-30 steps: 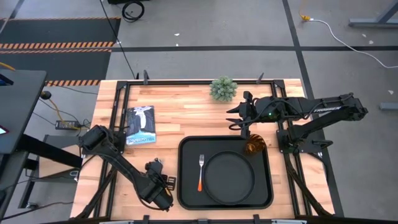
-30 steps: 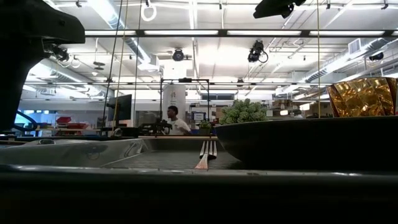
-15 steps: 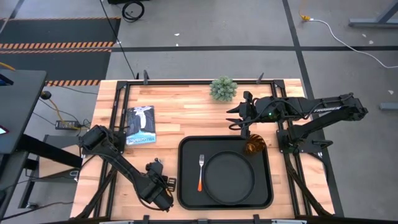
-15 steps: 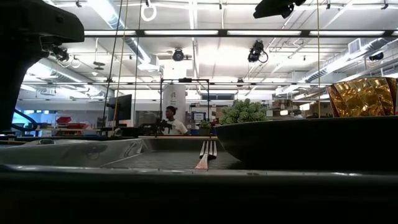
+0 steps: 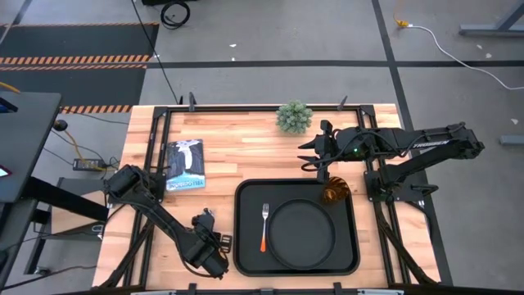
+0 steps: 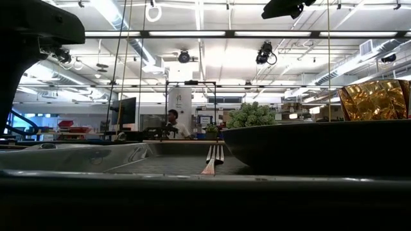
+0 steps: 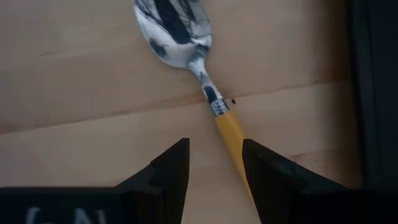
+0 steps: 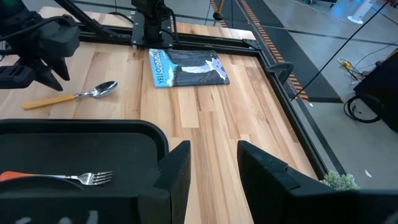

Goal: Pick and place plate/cup/fork/spoon on tray
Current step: Put the spoon on the black tray to the left of the fork

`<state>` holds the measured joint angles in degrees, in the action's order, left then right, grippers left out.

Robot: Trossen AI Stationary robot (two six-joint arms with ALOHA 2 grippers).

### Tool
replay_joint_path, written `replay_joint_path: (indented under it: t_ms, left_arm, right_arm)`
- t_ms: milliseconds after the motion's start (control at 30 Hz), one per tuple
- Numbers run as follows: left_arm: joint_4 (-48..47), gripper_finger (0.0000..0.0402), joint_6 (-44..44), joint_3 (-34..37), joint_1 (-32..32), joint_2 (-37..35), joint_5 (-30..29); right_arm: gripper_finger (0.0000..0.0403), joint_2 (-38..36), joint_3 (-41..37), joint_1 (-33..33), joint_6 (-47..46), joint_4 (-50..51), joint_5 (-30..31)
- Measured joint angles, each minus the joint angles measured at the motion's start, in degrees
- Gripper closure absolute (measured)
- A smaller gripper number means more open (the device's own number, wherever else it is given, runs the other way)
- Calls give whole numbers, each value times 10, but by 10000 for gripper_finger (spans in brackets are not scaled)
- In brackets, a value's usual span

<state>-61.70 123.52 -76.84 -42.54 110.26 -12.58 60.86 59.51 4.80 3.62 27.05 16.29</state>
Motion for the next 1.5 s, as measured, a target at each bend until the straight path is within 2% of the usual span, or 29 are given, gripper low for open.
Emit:
replay_joint_path:
  t_ms: [267, 567, 700, 1033, 1300, 1500]
  left_arm:
    - [1, 244, 17, 0, 13, 13, -1]
    - [8, 244, -34, 0, 52, 41, 8]
    - [3, 244, -56, 0, 63, 41, 32]
    - [0, 244, -54, 0, 63, 41, 42]
    - [20, 245, -59, -3, 64, 71, 64]
    - [27, 275, -60, -2, 64, 71, 71]
  right_arm:
    - [265, 0, 0, 0, -4, 0, 0]
    - [265, 0, 0, 0, -4, -9, -6]
    - [265, 0, 0, 0, -4, -9, -9]
    - [265, 0, 0, 0, -4, -8, -11]
    - [265, 0, 0, 0, -5, -8, -15]
    - [265, 0, 0, 0, -5, -8, -15]
